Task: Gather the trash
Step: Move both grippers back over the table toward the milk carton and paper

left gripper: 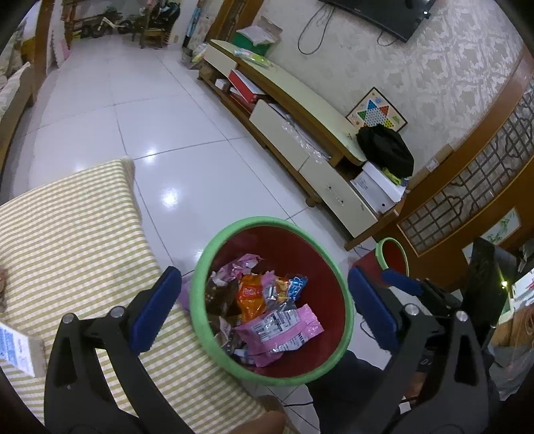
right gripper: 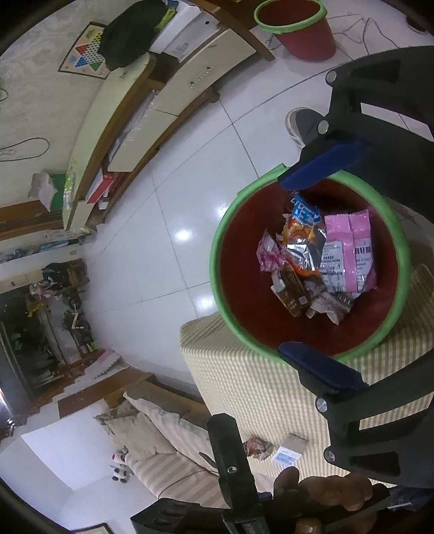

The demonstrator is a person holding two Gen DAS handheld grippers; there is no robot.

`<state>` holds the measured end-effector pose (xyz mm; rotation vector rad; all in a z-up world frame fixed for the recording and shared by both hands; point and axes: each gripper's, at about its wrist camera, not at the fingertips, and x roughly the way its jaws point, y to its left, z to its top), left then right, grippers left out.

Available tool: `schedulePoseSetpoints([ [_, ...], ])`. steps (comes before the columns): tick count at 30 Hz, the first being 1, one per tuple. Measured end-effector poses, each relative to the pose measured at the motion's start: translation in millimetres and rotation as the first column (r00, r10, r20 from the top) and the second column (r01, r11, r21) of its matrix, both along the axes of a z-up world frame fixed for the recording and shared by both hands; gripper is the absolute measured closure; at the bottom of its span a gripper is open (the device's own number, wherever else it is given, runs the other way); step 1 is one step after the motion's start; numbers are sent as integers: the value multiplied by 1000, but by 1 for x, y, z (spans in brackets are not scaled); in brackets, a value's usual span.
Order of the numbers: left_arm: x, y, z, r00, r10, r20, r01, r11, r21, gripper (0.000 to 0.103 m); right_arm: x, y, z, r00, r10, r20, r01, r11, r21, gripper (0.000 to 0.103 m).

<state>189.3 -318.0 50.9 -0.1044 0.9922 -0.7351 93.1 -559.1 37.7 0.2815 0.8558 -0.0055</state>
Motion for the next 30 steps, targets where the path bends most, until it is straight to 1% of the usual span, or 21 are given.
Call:
schedulePoseSetpoints([
  [3, -7, 13, 10, 1000, 20, 15, -20, 1000, -5, 6, -4, 14, 13, 1000, 11, 23, -11, 1000, -6, 13],
  [6, -19, 36, 22, 998, 53, 36, -53, 999, -7, 6, -7, 32, 25, 999, 31, 44, -30, 1000, -6, 13],
  [9, -34, 68, 31, 994, 100, 40, -101, 995, 0, 6, -9, 52, 35, 997, 57, 58, -56, 998, -10, 13],
  [14, -54, 121, 44, 982, 182, 51, -183, 983, 5, 6, -14, 100, 54, 989, 120, 85, -119, 993, -15, 12],
  [18, -71, 168, 51, 964, 256, 67, -258, 966, 14, 6, -19, 142, 68, 978, 182, 97, -179, 983, -38, 12],
  [21, -83, 202, 54, 947, 313, 72, -315, 949, 20, 6, -23, 167, 76, 972, 212, 99, -207, 977, -53, 12],
  [22, -87, 217, 55, 938, 338, 82, -341, 940, 29, 6, -26, 180, 81, 969, 225, 104, -219, 974, -61, 12],
  [23, -90, 224, 56, 933, 350, 86, -354, 935, 33, 6, -28, 189, 84, 966, 235, 108, -228, 971, -67, 12],
  [26, -97, 256, 53, 916, 394, 74, -397, 917, 43, 6, -29, 215, 89, 959, 265, 104, -257, 963, -87, 12],
  [30, -109, 294, 51, 894, 443, 65, -446, 895, 32, 6, -34, 246, 94, 945, 308, 112, -298, 950, -100, 12],
])
